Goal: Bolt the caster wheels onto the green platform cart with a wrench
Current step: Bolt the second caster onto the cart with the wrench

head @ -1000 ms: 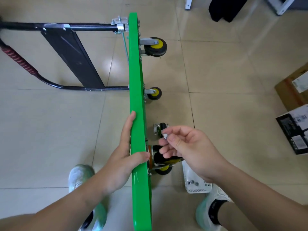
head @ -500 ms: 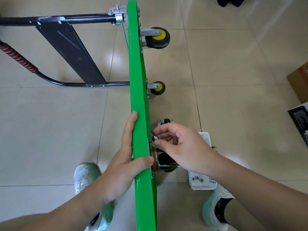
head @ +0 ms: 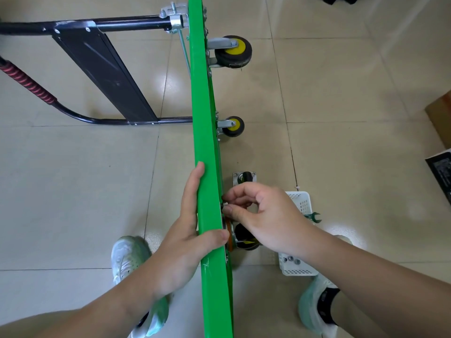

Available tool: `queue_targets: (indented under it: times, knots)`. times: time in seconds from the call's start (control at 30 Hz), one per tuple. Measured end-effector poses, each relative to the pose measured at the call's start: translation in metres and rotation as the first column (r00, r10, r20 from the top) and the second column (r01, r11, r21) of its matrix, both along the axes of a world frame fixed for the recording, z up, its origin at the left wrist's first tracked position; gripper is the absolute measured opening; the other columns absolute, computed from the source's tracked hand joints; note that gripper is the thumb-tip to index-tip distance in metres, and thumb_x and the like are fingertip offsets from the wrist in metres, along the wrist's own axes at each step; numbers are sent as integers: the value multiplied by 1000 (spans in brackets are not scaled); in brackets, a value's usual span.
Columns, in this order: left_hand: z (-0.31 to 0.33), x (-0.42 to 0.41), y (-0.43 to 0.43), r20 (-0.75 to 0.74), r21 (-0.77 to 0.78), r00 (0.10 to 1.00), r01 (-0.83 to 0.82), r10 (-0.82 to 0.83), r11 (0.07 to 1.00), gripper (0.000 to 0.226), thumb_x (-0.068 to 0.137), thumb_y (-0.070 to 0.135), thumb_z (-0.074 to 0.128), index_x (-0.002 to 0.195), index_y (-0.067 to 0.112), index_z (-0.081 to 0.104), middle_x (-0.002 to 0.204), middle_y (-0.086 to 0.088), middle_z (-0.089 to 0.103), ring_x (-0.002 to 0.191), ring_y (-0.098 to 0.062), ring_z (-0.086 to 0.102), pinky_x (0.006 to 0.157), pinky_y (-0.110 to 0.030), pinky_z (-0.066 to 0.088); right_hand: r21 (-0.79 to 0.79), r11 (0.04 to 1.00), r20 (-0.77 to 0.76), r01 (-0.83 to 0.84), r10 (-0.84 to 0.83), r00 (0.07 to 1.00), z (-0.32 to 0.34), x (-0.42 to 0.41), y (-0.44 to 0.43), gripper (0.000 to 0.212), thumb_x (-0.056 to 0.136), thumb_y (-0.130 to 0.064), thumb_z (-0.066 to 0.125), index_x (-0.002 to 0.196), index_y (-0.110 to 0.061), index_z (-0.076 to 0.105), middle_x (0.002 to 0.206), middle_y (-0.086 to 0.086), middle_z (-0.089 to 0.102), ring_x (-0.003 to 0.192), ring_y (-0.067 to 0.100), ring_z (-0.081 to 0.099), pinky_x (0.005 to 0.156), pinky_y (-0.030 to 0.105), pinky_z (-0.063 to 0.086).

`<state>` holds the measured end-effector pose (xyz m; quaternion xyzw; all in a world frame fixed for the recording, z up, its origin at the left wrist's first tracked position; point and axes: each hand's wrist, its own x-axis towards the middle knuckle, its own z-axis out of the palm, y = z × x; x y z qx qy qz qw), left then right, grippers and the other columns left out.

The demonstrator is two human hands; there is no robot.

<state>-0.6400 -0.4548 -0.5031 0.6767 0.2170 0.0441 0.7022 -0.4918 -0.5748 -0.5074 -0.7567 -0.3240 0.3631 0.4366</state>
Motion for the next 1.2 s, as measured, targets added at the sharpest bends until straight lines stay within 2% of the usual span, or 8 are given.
queue_targets:
  times: [0.1,0.3,0.47,0.6,0.73,0.87,0.97,1.2]
  knots:
    - [-3,-1,1,24,-6,1000,6,-6,1000,100,69,38,69,144,75,15,116,41,61,103,-2,62,97,-40,55,-11,1000,39,-5,5,999,-3,0,0,10,91,-28,71,99,-25,72,88,-12,72,85,2,67,82,30,56]
    - [-8,-2,2,42,-29,999,7,-5,1000,99,70,35,71,144,75,18,108,38,63,106,-7,58,95,-33,53,-94,993,296,-72,97,950,-1,-1,3,26,98,-47,53,94,-31,73,79,-15,67,86,8,57,89,47,45]
    - [-2,0,1,52,-22,998,19,-18,1000,97,69,36,70,142,74,20,127,41,57,108,4,63,95,-28,56,-39,998,76,-53,56,996,-2,1,1,20,88,-36,72,107,-33,66,88,-18,68,87,3,62,83,27,52]
    - [-1,0,1,32,-22,999,17,-16,1000,100,69,35,70,145,73,18,120,38,61,104,-1,63,99,-42,55,-49,996,135,-78,84,987,-3,3,0,10,94,-35,66,97,-28,72,77,-18,68,75,-1,62,67,12,43]
    - [0,0,1,28,-14,999,19,-18,1000,100,70,35,71,146,71,17,125,39,59,107,-2,64,96,-39,57,-54,995,135,-88,94,986,-1,5,-1,21,93,-40,65,112,-30,65,90,-17,70,85,2,63,69,16,44]
    - [-1,0,1,14,-12,1000,8,-8,1000,100,70,34,72,146,73,18,116,36,63,106,-14,61,99,-52,52,-84,992,164,-90,103,981,-3,6,-2,25,99,-42,55,96,-22,69,74,-5,67,67,6,60,62,26,42]
    - [-1,1,1,22,-17,1000,2,-1,1000,99,70,34,72,145,73,20,127,35,60,111,-11,63,100,-48,53,-65,993,128,-98,105,986,-2,6,-3,20,96,-40,61,110,-28,67,90,-12,72,76,0,63,68,17,45]
    - [-6,-1,1,46,-4,999,3,-3,1000,102,70,35,70,148,71,16,116,39,61,103,-1,60,93,-29,55,-56,995,114,-77,83,990,-4,6,-3,17,96,-41,61,104,-29,69,85,-12,72,78,5,66,71,28,52]
